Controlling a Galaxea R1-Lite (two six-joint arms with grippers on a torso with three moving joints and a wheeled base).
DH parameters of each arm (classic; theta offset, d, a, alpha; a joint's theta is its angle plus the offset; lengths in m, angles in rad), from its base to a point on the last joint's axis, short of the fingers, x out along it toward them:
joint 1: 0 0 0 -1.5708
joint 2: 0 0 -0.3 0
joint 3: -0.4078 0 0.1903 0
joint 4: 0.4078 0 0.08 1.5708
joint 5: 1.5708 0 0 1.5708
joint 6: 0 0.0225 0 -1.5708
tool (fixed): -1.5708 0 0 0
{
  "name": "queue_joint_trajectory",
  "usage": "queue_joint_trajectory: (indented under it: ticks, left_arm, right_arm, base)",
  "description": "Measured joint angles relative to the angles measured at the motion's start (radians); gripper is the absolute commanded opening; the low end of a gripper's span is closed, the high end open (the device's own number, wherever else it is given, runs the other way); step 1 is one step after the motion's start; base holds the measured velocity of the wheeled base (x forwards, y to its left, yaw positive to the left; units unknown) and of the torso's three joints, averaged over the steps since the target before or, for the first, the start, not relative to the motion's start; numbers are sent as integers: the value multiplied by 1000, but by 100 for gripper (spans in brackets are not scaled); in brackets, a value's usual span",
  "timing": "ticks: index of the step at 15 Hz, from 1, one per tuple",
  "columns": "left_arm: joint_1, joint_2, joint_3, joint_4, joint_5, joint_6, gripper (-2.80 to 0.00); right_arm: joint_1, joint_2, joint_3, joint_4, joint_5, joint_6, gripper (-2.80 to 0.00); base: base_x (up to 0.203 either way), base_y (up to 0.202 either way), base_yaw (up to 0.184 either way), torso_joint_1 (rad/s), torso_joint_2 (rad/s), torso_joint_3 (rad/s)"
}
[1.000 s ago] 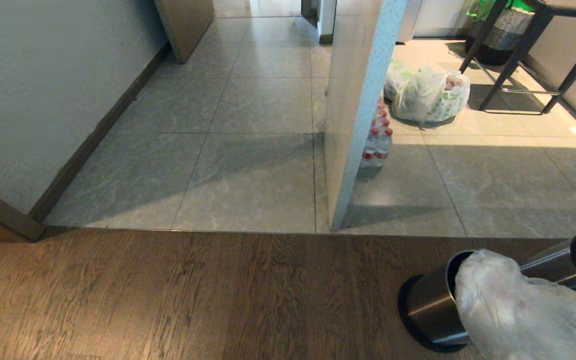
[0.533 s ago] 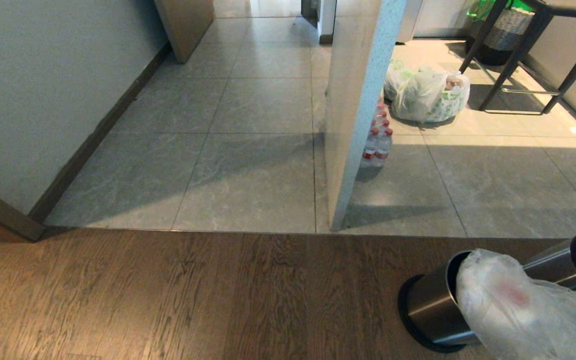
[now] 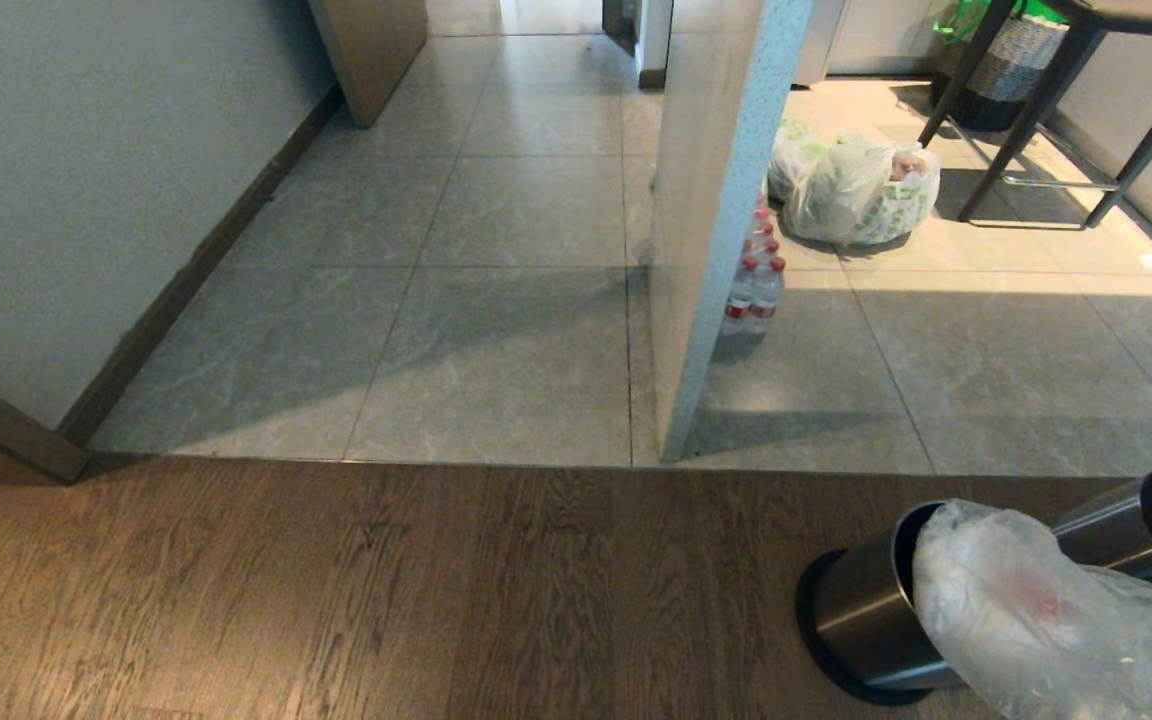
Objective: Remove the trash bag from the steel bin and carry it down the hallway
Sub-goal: Pick up the trash bag
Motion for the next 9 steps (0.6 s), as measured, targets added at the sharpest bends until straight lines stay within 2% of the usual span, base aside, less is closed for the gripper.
queue_joint_trajectory:
  ticks: [9]
  left_arm:
    - [0,0,0,0,0,0,-280]
  right_arm:
    - [0,-4,4,1,0,0,-280]
  base:
    - [0,0,0,0,0,0]
